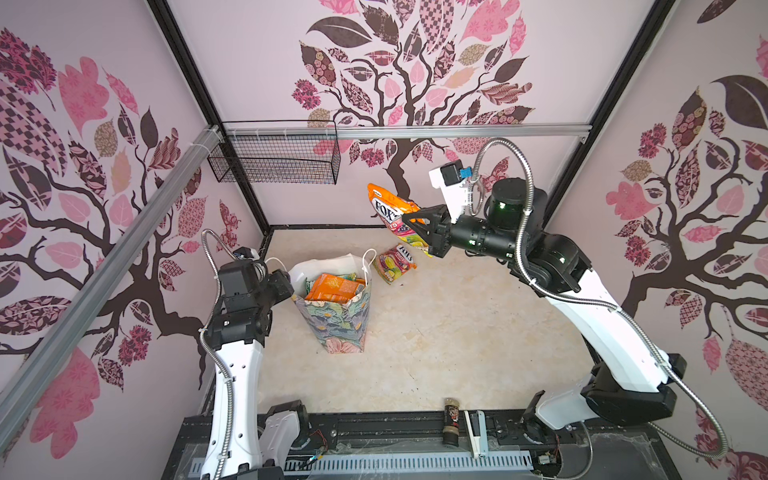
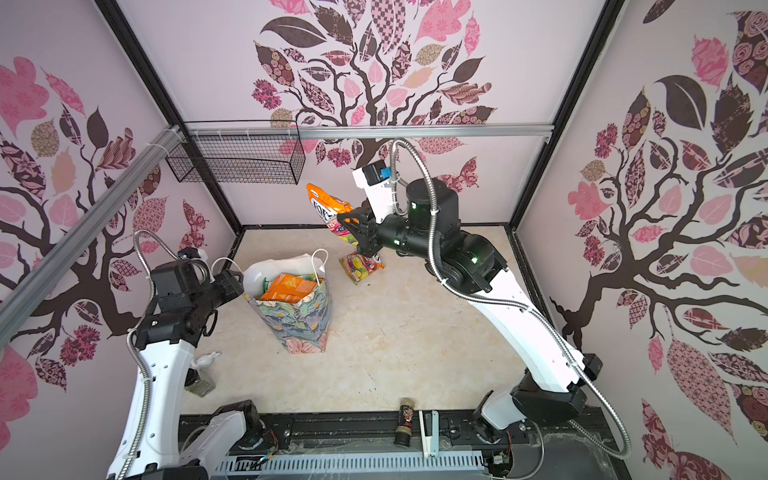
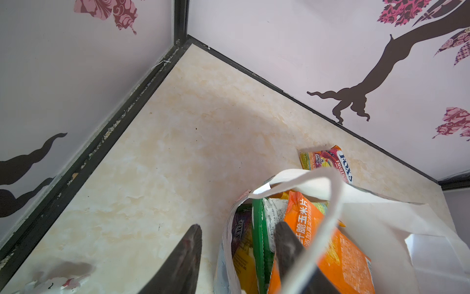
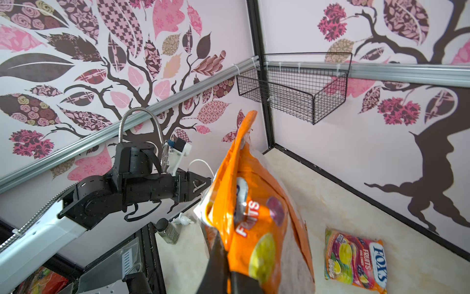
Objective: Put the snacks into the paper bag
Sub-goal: 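Carry the orange Fox's bag over the paper bag with the right gripper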
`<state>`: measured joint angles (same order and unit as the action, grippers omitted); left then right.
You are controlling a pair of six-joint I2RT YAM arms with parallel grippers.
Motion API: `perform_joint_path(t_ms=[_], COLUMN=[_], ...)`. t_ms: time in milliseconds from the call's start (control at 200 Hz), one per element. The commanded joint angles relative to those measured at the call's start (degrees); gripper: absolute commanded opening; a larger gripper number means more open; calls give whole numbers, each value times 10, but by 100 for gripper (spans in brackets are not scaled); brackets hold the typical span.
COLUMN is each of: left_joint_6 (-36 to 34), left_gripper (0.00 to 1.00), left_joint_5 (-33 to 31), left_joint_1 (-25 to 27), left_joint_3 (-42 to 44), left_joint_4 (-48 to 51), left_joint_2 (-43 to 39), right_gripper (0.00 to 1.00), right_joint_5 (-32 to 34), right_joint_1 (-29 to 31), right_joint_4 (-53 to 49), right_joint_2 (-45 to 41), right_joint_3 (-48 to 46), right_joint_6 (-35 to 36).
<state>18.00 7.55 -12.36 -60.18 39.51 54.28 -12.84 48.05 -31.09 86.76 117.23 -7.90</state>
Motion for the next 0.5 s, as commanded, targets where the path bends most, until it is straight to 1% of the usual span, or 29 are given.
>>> perform_joint_path(t_ms=[0, 35, 60, 140, 215, 400, 495], left_joint_6=[-2, -3, -3, -3, -2, -2, -2], left_gripper=[50, 50, 49, 45, 44, 41, 39], left_joint_5=[10, 13, 17, 25, 26, 31, 30], left_joint_1=[-3, -3, -3, -3, -3, -4, -4], left_joint_3=[14, 14, 15, 15, 14, 13, 13], left_joint_4=[-9, -10, -11, -13, -11, -10, -10], left_joint_2=[1, 1, 1, 1, 4, 6, 4], right_gripper=[0, 0, 0, 0, 0, 0, 0], right_joint_5=[45, 58, 68, 106, 132, 146, 150], right_joint_1=[46, 60, 72, 104, 129, 151, 157], right_joint_4=[-22, -28, -32, -42, -46, -81, -81], right_joint_2=[36, 49, 57, 83, 111, 189, 212], right_joint_3=[65, 70, 92, 122, 147, 247, 264], right_joint_6=[38, 43, 50, 67, 79, 82, 81])
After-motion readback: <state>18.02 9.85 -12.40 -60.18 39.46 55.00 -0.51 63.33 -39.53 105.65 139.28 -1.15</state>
